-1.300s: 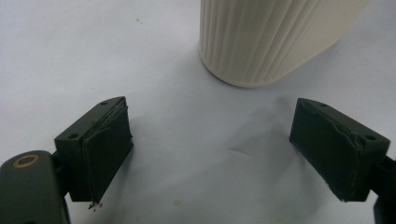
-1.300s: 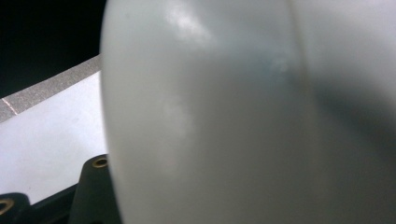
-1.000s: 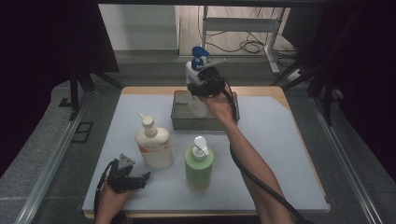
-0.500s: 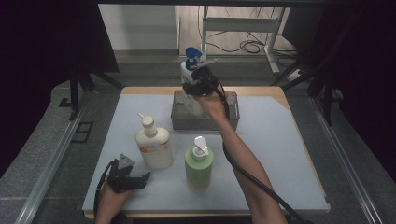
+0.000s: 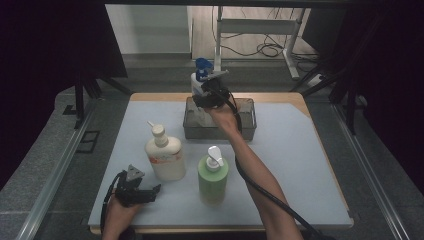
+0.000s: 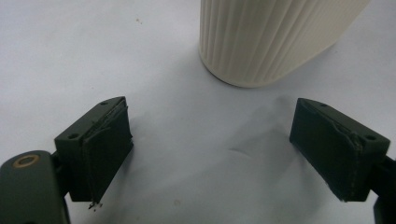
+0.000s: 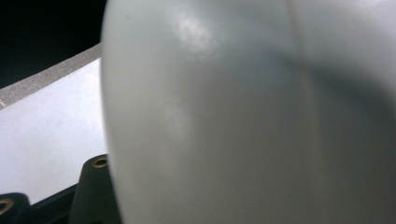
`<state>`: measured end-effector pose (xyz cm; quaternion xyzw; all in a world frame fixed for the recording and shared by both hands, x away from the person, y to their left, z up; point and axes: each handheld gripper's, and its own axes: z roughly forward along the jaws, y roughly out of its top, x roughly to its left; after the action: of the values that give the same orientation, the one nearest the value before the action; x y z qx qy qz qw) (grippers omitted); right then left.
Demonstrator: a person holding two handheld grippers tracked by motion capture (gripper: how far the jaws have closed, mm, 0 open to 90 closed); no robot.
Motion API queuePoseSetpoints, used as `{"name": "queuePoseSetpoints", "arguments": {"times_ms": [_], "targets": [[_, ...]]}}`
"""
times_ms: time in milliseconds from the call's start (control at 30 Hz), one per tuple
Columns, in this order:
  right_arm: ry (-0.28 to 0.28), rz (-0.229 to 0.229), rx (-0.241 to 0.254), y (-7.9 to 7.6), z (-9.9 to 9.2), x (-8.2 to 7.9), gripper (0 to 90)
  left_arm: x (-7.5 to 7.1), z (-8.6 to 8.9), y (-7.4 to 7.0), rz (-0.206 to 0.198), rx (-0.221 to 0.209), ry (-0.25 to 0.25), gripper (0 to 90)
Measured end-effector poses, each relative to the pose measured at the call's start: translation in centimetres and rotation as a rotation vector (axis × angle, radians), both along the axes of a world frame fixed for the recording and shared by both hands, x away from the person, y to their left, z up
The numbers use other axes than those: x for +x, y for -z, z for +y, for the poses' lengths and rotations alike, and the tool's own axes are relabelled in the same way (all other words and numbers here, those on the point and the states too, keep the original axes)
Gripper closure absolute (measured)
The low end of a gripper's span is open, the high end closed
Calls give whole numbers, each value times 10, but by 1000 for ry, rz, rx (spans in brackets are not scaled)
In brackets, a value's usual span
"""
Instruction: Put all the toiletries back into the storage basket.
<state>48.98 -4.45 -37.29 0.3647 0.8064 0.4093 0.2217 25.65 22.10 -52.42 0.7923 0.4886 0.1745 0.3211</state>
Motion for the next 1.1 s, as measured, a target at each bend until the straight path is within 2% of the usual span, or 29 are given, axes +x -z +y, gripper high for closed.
{"name": "queuePoseSetpoints", "arguments": {"times_ms": [500, 1100], "targets": [[-4, 26, -16, 18, 4, -5, 378, 0, 0, 0, -2, 0, 0, 123], [17, 50, -23, 39, -2, -4, 376, 0, 0, 0, -1, 1, -1, 123]]}}
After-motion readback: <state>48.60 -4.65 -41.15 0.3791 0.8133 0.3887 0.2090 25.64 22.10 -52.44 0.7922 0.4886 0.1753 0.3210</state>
